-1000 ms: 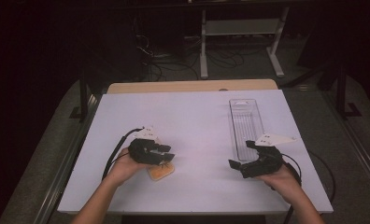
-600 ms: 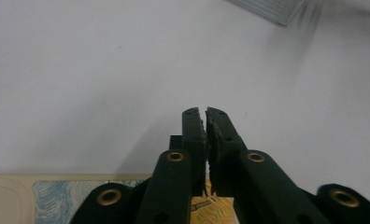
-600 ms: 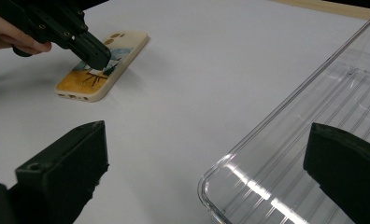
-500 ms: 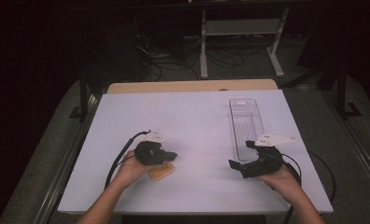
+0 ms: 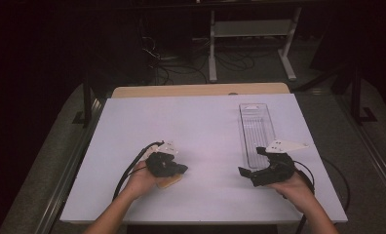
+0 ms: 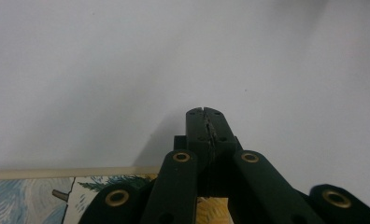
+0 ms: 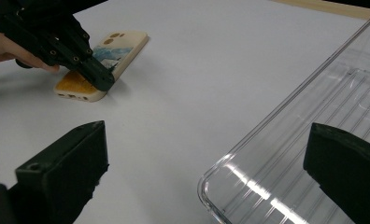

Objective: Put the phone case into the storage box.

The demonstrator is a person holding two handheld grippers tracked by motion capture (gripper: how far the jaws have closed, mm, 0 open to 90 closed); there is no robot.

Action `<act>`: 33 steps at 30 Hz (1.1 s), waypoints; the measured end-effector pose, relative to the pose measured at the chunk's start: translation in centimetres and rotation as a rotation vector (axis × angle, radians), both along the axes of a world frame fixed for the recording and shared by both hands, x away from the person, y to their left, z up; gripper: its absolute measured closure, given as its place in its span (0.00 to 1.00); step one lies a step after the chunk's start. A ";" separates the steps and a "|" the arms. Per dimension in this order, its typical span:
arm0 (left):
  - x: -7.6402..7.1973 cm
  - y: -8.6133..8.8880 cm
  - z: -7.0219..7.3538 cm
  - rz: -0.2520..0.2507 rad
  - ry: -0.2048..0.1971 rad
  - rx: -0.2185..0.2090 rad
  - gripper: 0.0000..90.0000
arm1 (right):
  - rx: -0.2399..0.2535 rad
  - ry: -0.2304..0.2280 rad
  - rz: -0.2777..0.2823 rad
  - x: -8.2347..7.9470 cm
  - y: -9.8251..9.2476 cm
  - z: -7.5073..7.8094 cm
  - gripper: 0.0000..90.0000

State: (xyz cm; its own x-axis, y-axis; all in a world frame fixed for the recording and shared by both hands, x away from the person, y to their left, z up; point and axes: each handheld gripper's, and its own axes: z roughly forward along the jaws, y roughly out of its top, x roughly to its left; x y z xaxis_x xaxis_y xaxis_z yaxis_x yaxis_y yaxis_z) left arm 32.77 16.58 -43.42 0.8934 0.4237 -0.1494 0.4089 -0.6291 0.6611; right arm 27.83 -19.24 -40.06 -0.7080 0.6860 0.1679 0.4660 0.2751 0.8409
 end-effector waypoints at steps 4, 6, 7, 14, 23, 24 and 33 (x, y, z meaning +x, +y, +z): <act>-0.1 -0.1 -0.2 -0.009 0.000 0.022 1.00 | -0.001 0.000 0.000 0.0 0.0 0.0 0.00; -0.1 -0.2 -0.3 -0.011 0.005 0.034 1.00 | -0.001 0.000 0.000 0.0 0.0 0.0 0.00; -0.2 -0.3 -0.3 -0.008 0.007 0.036 1.00 | -0.001 0.000 -0.001 0.0 0.0 0.0 0.00; -0.4 0.0 -0.1 -0.018 -0.001 0.065 1.00 | 0.000 0.001 -0.001 0.0 0.0 0.0 0.00; -1.6 1.8 0.2 -0.015 0.018 0.108 1.00 | 0.002 0.002 -0.001 0.0 0.0 0.0 0.00; -1.7 2.1 0.2 -0.010 0.021 0.108 1.00 | 0.002 0.001 0.000 0.0 0.0 0.0 0.00; -2.6 4.5 0.1 0.053 0.032 0.108 1.00 | 0.004 0.003 -0.002 0.0 0.0 0.0 0.00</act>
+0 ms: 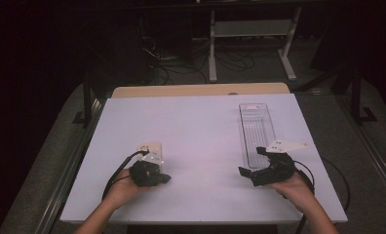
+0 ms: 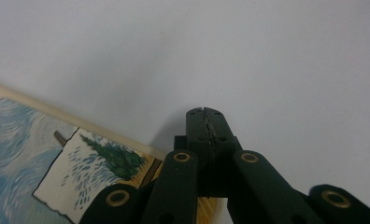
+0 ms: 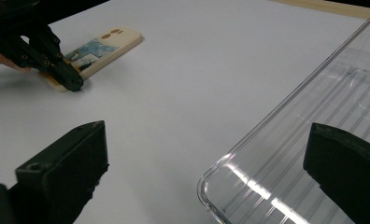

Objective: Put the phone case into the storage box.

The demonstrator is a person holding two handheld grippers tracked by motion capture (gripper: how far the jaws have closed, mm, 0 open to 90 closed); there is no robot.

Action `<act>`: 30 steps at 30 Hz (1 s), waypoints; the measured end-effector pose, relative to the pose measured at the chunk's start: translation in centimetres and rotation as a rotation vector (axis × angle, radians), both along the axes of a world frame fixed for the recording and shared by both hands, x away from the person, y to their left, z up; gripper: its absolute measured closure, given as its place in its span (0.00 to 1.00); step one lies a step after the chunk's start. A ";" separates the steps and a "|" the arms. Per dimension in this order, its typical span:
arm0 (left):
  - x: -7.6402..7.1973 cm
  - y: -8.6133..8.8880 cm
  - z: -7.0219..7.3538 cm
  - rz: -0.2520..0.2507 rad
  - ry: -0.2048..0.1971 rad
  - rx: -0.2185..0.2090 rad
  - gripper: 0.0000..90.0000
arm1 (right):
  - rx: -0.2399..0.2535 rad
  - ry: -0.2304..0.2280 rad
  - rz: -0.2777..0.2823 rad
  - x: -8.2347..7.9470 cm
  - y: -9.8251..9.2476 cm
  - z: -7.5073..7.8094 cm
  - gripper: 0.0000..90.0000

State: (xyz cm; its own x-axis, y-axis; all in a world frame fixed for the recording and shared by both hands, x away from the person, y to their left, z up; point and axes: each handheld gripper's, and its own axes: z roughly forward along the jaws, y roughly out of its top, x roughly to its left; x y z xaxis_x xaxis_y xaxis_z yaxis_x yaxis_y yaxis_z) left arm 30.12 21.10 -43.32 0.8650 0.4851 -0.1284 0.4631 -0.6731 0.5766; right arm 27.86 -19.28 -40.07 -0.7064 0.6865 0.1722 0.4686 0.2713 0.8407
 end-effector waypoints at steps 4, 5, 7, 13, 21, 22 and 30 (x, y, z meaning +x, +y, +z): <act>-0.1 1.3 0.1 0.017 -0.003 0.018 1.00 | 0.000 0.000 0.000 0.0 0.0 0.0 0.00; -0.2 1.6 0.1 0.027 -0.004 0.019 1.00 | 0.000 0.000 0.000 0.0 0.0 0.0 0.00; -0.3 2.2 0.1 0.037 -0.004 0.024 1.00 | 0.000 0.000 0.000 0.0 0.0 0.0 0.00; -0.6 4.4 0.3 0.086 -0.007 0.033 1.00 | -0.001 -0.001 0.000 0.0 0.0 0.0 0.00; -0.8 7.7 0.3 0.178 -0.031 0.047 1.00 | -0.001 -0.001 -0.002 0.0 0.0 0.0 0.00; -0.8 8.1 0.3 0.193 -0.035 0.050 1.00 | -0.001 0.000 -0.002 0.0 0.0 0.0 0.00; -0.5 9.1 1.0 0.195 -0.058 0.002 1.00 | -0.003 -0.002 -0.002 0.0 0.0 0.0 0.00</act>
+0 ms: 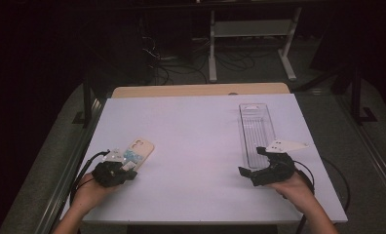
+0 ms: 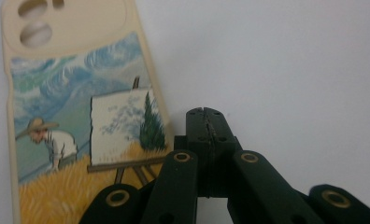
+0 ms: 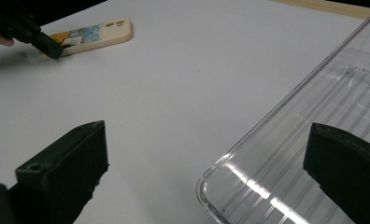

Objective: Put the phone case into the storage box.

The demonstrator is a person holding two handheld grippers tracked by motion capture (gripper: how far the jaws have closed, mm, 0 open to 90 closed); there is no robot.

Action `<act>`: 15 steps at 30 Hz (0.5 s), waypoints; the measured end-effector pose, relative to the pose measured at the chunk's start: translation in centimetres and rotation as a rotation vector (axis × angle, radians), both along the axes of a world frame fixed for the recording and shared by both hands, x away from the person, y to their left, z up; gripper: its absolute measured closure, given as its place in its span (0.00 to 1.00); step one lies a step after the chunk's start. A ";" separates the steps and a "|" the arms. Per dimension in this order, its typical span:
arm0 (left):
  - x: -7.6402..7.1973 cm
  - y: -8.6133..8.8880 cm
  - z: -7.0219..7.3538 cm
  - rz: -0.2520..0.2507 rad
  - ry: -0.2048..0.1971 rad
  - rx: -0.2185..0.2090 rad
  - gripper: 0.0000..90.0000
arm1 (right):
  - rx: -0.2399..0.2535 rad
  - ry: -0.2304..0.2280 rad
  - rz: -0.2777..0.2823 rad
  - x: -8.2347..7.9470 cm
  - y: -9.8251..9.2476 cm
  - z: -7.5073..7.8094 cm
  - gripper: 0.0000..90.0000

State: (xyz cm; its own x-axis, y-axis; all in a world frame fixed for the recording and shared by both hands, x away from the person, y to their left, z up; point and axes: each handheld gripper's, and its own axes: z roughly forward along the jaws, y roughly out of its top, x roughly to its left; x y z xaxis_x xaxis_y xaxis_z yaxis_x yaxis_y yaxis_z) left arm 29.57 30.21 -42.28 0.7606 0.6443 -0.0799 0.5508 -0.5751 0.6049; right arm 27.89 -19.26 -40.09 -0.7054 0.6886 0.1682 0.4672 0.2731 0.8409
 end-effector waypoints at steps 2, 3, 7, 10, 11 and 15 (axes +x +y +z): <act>0.0 -0.2 0.6 0.003 -0.014 -0.047 0.99 | 0.001 0.000 0.000 0.0 0.0 0.0 0.00; 0.1 -0.4 0.9 -0.002 -0.024 -0.069 0.95 | 0.000 0.000 0.000 0.0 0.0 0.0 0.00; 0.3 -1.5 1.9 -0.030 -0.044 -0.168 0.83 | 0.000 0.000 0.000 0.0 0.0 0.0 0.00; 0.5 -2.6 2.6 -0.077 -0.070 -0.211 0.69 | 0.002 0.002 0.001 0.0 0.0 0.0 0.00; 0.6 -3.0 2.7 -0.089 -0.081 -0.229 0.69 | 0.002 0.002 0.001 0.0 0.0 0.0 0.00; 0.9 -4.3 3.2 -0.135 -0.113 -0.246 0.51 | 0.002 0.003 0.002 0.0 0.0 0.0 0.00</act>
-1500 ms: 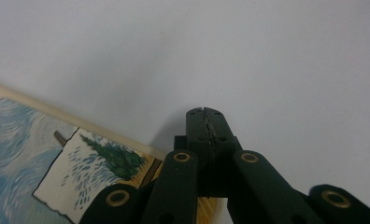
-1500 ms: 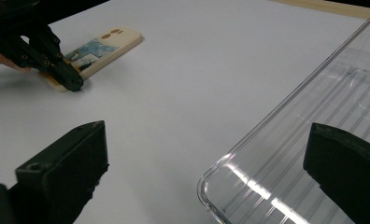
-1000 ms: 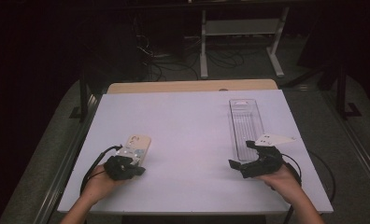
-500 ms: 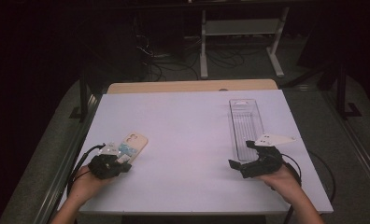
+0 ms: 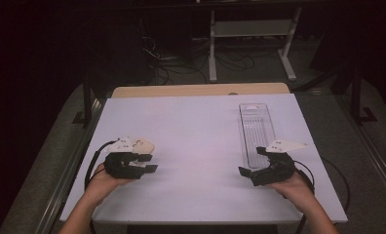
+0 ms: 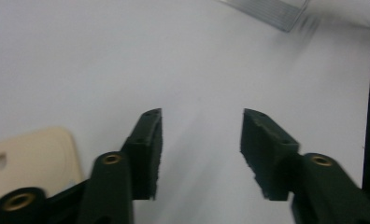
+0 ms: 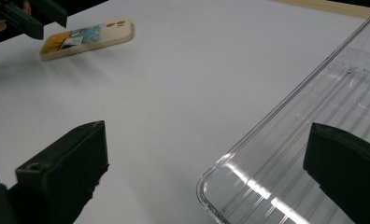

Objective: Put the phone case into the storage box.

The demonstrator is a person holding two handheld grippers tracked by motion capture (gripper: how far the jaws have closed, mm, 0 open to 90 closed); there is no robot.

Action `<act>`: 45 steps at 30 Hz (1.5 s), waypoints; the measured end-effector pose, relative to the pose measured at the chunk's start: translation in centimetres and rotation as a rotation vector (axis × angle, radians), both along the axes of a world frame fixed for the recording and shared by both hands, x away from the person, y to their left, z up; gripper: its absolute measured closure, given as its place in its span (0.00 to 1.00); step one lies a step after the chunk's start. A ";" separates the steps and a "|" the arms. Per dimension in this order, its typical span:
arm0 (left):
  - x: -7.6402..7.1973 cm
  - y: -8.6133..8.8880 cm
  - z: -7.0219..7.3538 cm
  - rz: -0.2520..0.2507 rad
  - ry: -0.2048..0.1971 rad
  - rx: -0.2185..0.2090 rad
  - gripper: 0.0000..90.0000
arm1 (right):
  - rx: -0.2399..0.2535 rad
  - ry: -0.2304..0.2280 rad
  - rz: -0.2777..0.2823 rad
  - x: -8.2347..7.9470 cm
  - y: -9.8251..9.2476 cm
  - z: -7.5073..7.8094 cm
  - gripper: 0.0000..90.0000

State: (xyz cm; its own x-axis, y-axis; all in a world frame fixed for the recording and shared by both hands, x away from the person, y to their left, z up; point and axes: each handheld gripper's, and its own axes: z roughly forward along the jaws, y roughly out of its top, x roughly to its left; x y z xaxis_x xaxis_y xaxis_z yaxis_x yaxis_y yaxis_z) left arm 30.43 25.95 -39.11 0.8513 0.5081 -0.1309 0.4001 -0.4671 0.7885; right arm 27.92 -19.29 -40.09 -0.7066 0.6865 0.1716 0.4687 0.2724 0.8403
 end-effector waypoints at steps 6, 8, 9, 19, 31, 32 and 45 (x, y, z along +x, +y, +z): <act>-0.2 -1.1 -0.3 -0.029 -0.033 -0.005 0.10 | -0.002 -0.001 0.003 0.0 0.0 0.0 0.00; -0.4 -1.2 -0.3 -0.040 -0.037 -0.014 0.00 | -0.003 -0.002 0.002 0.0 0.0 0.0 0.00; -0.6 -1.3 -0.3 -0.041 -0.037 -0.019 0.00 | -0.005 -0.002 0.005 0.0 0.0 0.0 0.00; -0.7 -1.1 -0.6 -0.046 -0.028 -0.019 0.00 | -0.008 -0.002 0.001 0.0 0.1 0.0 0.00; -0.2 -1.3 -0.2 -0.014 -0.026 0.011 0.00 | -0.009 -0.001 0.000 0.0 0.1 0.0 0.00; -0.1 -1.3 -0.1 -0.015 -0.035 0.018 0.00 | -0.010 -0.002 0.000 -0.1 0.1 0.0 0.00; 2.1 -1.5 2.3 0.050 -0.056 0.035 0.00 | -0.009 0.000 0.002 0.0 0.1 0.0 0.00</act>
State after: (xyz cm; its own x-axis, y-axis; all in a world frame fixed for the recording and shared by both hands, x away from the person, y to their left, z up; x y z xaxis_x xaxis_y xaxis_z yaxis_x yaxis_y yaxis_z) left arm 32.52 24.48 -36.76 0.8304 0.5533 -0.0655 0.3792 -0.4751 0.7940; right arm 27.89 -19.22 -40.11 -0.7084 0.6862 0.1655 0.4677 0.2807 0.8382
